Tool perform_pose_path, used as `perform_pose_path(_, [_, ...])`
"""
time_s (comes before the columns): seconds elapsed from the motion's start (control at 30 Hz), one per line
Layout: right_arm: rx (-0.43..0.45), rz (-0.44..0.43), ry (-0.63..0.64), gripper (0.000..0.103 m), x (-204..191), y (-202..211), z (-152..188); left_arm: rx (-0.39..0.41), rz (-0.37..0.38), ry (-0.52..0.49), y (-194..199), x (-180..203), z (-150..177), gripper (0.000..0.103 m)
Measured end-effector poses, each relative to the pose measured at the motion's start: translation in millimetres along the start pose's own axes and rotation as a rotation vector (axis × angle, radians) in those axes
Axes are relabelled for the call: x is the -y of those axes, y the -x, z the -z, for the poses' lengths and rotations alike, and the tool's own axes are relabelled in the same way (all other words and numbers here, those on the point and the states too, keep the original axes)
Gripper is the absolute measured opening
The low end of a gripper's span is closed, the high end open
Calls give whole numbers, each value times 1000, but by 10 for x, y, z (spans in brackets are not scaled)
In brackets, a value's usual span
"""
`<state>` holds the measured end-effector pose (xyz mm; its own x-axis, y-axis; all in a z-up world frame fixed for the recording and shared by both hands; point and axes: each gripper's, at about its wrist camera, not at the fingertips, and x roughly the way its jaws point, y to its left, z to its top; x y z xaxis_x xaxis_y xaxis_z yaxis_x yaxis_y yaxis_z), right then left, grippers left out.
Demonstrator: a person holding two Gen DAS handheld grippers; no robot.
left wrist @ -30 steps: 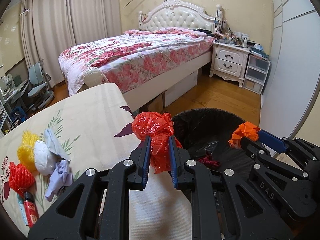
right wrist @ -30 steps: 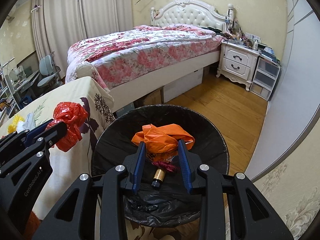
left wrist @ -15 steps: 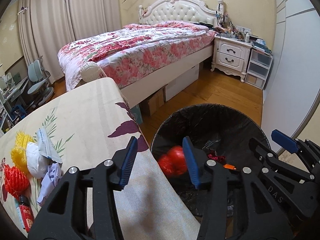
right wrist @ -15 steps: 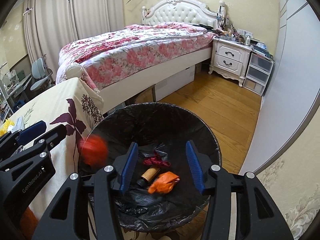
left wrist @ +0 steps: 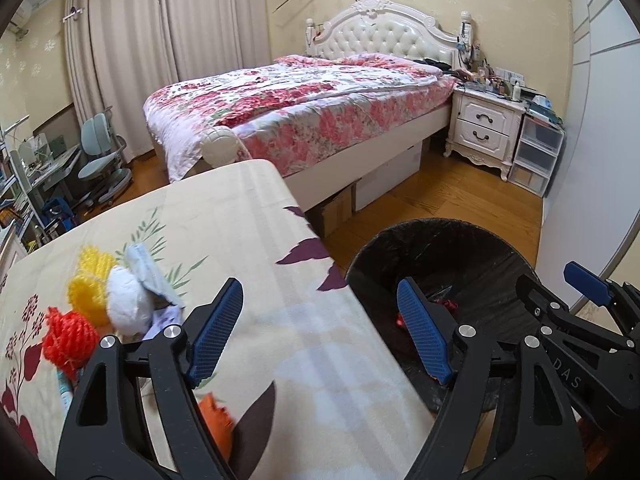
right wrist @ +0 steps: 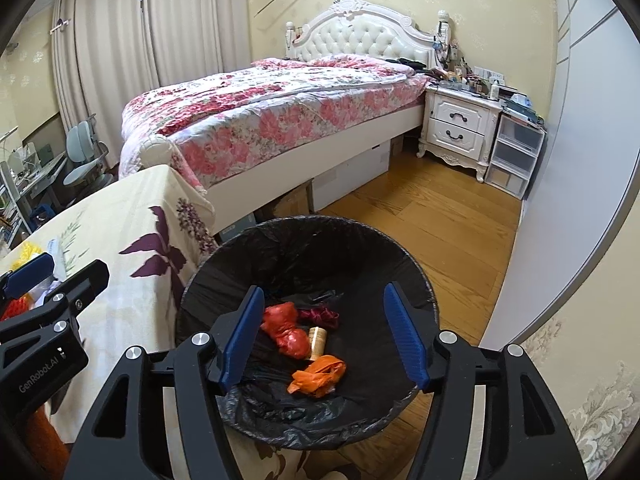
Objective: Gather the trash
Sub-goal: 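Drop the orange bag into the bin with the right gripper while the left drops the red bag, then grasp the red can with the left gripper while the right grasps the orange paper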
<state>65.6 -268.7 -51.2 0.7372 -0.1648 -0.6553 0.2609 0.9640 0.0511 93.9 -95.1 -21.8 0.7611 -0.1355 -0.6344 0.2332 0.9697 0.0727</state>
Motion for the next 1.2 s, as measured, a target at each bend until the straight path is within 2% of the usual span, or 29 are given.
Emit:
perform_pose_path(0.27, [10, -64, 42, 63, -266, 175, 50, -9, -45, 55, 267, -321, 154, 78])
perform_pose_path(0.63, [10, -156, 119, 63, -744, 385, 160, -26, -158, 156, 604, -1003, 470, 78])
perform_pose_path(0.8, [6, -194, 173, 63, -1007, 448, 221, -49, -207, 202, 673, -1318, 651, 78])
perform_pose_path(1.0, [-3, -224, 226, 63, -1246, 494, 322, -79, -226, 257, 675, -1567, 778, 78])
perform_pose_path(1.1, [-12, -230, 239, 63, -1310, 485, 360, -94, -227, 265, 633, -1626, 809, 75])
perform_pose_path(1.13, [-16, -233, 243, 63, -1322, 479, 370, -100, -227, 264, 614, -1632, 818, 68])
perform_pose_path(1.2, [-21, -236, 245, 63, -1343, 473, 397, -115, -226, 257, 571, -1623, 839, 62])
